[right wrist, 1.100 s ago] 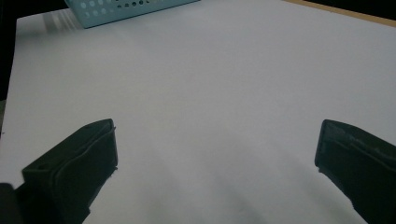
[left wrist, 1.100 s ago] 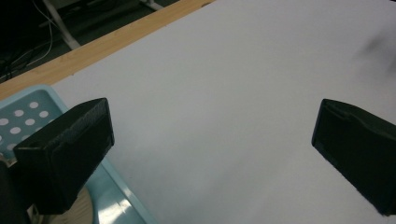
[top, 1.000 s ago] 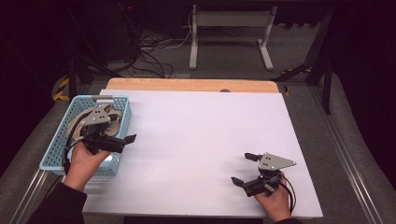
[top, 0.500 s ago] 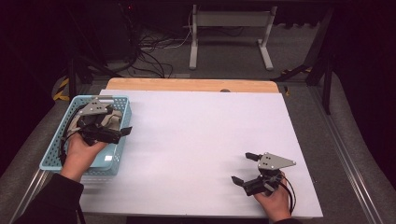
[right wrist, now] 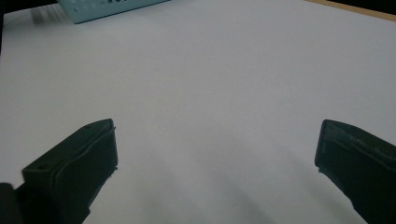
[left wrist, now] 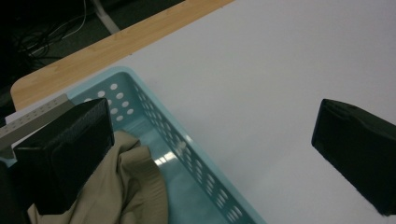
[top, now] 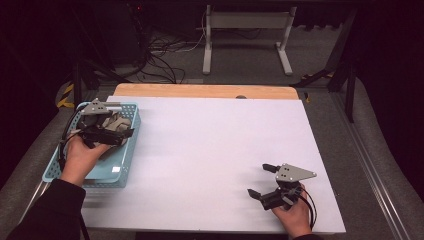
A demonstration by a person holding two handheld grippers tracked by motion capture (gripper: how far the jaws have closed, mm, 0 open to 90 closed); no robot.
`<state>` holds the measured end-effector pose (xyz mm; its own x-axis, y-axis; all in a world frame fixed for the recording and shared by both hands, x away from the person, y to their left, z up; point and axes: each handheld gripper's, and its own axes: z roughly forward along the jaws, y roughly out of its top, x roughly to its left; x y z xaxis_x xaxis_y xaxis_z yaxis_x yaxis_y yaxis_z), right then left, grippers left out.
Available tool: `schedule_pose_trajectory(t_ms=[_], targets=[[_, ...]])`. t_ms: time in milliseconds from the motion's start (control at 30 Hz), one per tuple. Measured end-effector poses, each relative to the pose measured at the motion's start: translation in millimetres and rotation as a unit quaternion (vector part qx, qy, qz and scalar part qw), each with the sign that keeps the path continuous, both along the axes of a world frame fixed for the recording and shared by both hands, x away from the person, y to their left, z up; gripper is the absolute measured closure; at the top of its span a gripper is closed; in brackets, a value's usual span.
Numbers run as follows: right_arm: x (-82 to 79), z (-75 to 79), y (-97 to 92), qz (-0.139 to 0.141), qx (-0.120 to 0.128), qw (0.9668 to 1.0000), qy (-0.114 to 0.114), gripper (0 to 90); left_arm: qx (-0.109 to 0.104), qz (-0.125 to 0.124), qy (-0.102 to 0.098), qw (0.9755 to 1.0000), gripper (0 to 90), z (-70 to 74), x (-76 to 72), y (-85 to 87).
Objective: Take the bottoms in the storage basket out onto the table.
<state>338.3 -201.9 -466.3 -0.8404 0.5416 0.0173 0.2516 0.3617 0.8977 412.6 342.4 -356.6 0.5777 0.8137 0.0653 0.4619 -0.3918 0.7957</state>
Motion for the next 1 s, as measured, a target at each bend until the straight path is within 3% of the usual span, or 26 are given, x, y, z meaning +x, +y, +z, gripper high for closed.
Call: schedule_pose_trajectory(t_ms=[233, 400, 500, 600, 767, 1000], targets=[[-0.1, 0.0, 0.2, 0.002, 0.0, 1.0, 0.001, 0.0, 0.0, 0.019, 0.013, 0.9997, 0.2, -0.2, 5.3, 9.8], [0.2, -0.3, 0.5, 0.003, -0.001, 1.0, 0.003, 0.0, 0.024, 0.033, 0.029, 0.9988, 0.2, -1.8, 11.1, 20.6], [0.9, -1.5, 2.9, 0.01, -0.01, 0.9999, 0.007, 0.0, 0.055, 0.046, 0.043, 0.9965, 0.2, -3.6, 15.9, 29.6], [0.6, -1.6, 4.7, 0.014, -0.013, 0.9998, 0.006, 0.0, 0.057, 0.054, 0.052, 0.9955, 0.2, -4.4, 19.2, 36.0], [0.4, -1.3, 4.2, 0.015, -0.011, 0.9998, 0.006, 0.0, 0.07, 0.072, 0.089, 0.9909, 0.2, -12.7, 31.1, 47.7], [0.2, -1.2, 4.7, 0.017, -0.012, 0.9998, 0.005, 0.0, 0.081, 0.091, 0.121, 0.9851, 0.2, -20.8, 43.7, 56.5]])
